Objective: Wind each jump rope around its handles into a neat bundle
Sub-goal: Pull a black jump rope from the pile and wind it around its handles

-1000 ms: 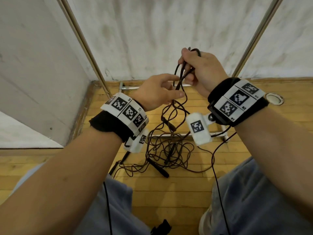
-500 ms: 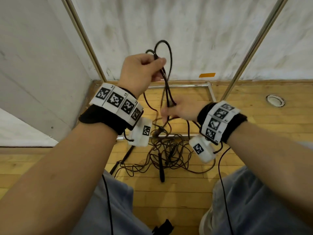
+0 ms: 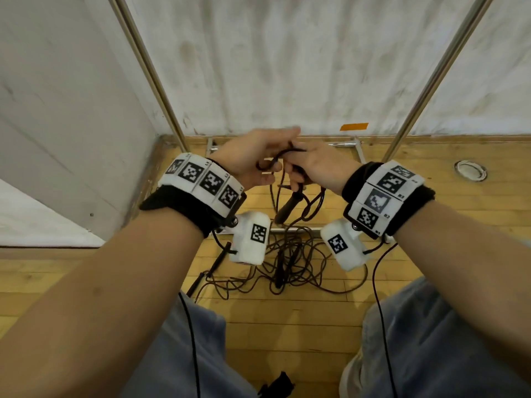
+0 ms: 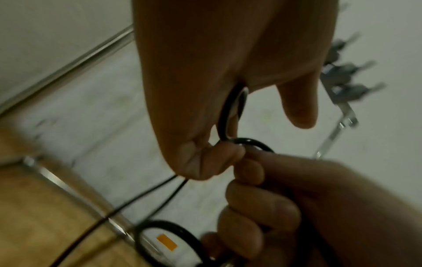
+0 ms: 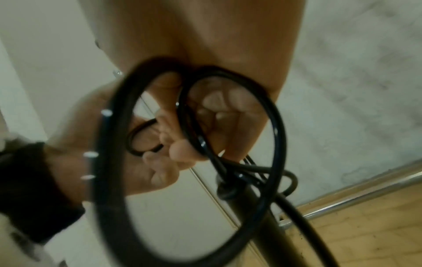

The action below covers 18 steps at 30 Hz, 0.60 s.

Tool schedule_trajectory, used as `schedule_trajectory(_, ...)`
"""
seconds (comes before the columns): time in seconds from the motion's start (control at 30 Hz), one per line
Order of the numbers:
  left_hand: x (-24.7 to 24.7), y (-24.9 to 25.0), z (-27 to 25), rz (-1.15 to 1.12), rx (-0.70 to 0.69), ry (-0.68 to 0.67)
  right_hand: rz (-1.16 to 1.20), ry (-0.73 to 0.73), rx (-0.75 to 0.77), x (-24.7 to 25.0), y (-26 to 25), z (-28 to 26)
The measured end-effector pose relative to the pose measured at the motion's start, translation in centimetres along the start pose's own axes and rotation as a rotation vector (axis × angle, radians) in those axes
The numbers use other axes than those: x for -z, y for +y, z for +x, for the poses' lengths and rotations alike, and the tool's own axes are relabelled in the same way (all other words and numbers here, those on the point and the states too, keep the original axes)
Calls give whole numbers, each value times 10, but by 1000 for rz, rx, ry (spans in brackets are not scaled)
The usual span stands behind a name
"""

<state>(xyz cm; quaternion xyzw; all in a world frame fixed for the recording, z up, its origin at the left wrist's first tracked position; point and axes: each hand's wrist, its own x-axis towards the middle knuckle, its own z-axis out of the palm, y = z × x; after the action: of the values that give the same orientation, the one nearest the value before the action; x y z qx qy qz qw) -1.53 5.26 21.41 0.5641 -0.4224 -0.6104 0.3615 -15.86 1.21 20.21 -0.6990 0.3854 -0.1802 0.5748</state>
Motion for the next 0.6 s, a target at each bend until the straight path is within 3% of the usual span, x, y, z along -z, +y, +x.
schedule_trajectory(0.1, 5, 2, -1, -265, -76, -128, 163, 143, -63, 6, -4, 2)
schedule_trajectory(0.2, -3, -4, 2, -98, -128, -120, 240, 105, -129, 8, -4, 0)
schedule_trajectory(0.33, -9, -6, 10, -106, -129, 17, 190, -62, -78, 2, -1, -5)
schedule_trajectory(0.5, -8, 2, 16, -217, -184, 326, -115, -193, -12, 11, 2, -3)
schedule_trajectory(0.6, 7, 14, 16, -414, -206, 562, -339, -328, -132, 13, 11, -6)
